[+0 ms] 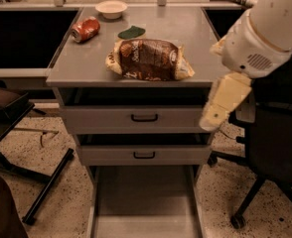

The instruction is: Place brown chip bag into bottom drawer

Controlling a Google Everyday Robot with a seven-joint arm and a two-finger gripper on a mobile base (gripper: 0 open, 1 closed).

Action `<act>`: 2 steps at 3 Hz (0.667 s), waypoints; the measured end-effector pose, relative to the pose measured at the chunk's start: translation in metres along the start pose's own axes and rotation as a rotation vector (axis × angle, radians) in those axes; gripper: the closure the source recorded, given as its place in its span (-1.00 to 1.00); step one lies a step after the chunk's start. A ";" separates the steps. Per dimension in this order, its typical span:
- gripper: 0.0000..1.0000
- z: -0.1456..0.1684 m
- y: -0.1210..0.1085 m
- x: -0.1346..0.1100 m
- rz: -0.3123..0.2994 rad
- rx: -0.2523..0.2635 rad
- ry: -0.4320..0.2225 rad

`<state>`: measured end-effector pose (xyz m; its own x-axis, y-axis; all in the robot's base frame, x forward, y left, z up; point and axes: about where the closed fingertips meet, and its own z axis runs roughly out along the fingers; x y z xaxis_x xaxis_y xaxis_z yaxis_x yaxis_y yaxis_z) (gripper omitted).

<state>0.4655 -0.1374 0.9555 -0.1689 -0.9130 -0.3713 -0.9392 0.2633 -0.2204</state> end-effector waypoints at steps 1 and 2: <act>-1.00 0.035 -0.027 -0.072 0.018 0.046 -0.130; -1.00 0.063 -0.052 -0.139 0.003 0.076 -0.208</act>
Offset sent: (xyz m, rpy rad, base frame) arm 0.1491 0.2021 0.0066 0.2564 -0.1718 0.0330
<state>0.5569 -0.0047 0.9619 -0.0993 -0.8303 -0.5484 -0.9123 0.2960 -0.2829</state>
